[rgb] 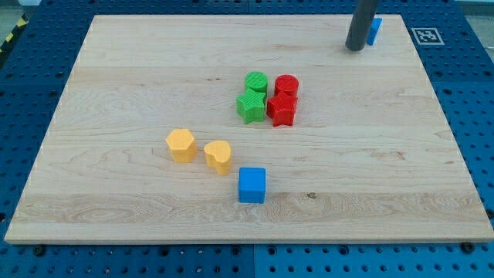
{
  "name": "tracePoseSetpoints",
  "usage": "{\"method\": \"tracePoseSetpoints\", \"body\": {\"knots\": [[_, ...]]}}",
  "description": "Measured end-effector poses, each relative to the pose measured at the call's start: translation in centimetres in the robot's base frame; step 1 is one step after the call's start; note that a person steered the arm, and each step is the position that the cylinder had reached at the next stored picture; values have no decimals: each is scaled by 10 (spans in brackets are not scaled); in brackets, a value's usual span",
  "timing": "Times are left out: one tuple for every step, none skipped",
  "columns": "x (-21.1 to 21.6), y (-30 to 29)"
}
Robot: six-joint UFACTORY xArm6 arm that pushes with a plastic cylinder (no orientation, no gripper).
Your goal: Place the arm towards the right side of the blue cube
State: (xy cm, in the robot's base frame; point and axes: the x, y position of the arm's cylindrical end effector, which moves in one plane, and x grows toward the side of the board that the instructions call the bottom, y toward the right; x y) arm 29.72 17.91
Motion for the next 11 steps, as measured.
{"method": "tracePoseSetpoints", "body": {"knots": [[57,7],[128,47],[170,53],[181,53],[181,53],[192,41],[198,3],[216,-26],[225,-27],[227,-27],[249,-30]]}}
